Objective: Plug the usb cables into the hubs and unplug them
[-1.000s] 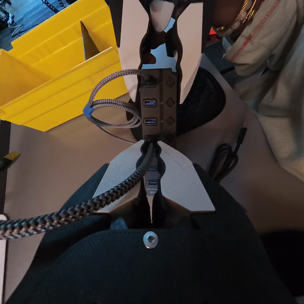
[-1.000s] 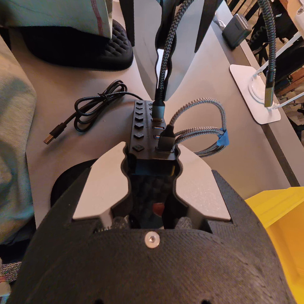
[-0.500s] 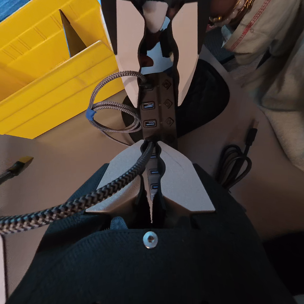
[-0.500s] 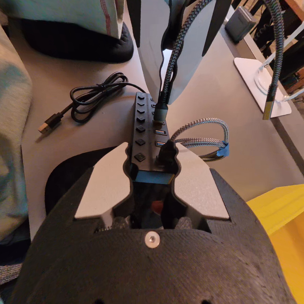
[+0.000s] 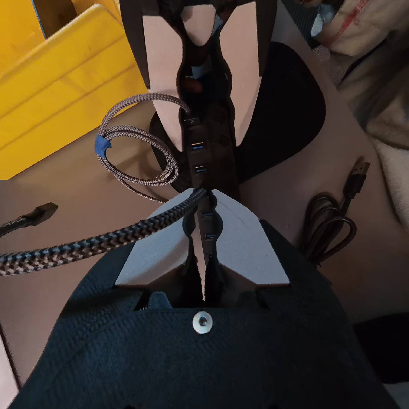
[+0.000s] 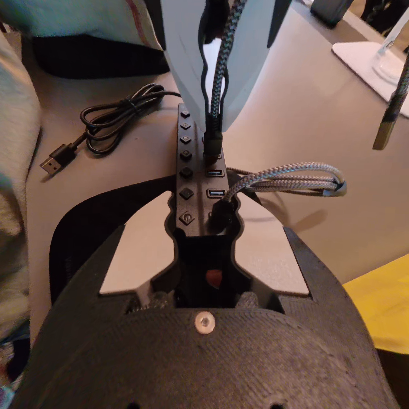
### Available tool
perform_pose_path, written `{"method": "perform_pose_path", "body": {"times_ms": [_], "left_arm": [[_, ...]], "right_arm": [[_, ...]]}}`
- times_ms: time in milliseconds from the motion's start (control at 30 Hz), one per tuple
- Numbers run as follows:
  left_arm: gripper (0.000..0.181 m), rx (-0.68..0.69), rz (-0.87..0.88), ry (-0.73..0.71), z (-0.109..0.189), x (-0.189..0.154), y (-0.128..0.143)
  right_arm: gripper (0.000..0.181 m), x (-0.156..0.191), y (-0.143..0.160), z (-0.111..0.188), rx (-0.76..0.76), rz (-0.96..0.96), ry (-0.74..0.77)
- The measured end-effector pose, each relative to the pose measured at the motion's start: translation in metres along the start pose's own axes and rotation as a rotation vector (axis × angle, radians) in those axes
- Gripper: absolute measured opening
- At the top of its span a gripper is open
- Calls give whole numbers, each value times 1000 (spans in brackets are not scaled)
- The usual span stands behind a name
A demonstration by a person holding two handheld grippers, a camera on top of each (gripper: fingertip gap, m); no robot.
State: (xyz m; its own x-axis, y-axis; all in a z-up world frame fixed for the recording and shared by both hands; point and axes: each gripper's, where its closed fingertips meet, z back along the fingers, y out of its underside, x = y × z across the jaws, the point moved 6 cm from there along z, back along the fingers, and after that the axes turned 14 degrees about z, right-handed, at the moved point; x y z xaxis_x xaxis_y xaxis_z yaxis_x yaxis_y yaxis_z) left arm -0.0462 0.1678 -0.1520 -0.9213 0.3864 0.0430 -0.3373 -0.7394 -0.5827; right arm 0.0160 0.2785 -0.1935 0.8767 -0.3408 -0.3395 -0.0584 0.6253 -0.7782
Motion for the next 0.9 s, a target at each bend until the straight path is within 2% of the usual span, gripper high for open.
{"method": "perform_pose_path", "body": {"times_ms": [133,333,400,433,500,700,800,900], "left_arm": [[10,37,18,1,-2,1,-2],[11,18,-6,-41,-1,0,0],[21,114,-140,-144,-3,-2,12],[41,150,-141,-169,-5,-4,19],[53,26,-37,-147,4,-13,19],[62,-356,184,-208,65,-53,40],[61,-602,261,-352,91,-72,58],[60,-937,346,-540,126,-88,77]], "right_arm": [[56,1,9,-7,70,-38,-30],[55,1,5,-6,57,-8,-18],[55,1,3,-6,50,-1,-9],[55,2,3,-6,56,-3,-7],[55,2,3,-6,57,-8,1],[63,-1,3,4,127,-25,41],[71,-1,2,22,185,-40,77],[76,-1,-8,48,174,-33,150]]}}
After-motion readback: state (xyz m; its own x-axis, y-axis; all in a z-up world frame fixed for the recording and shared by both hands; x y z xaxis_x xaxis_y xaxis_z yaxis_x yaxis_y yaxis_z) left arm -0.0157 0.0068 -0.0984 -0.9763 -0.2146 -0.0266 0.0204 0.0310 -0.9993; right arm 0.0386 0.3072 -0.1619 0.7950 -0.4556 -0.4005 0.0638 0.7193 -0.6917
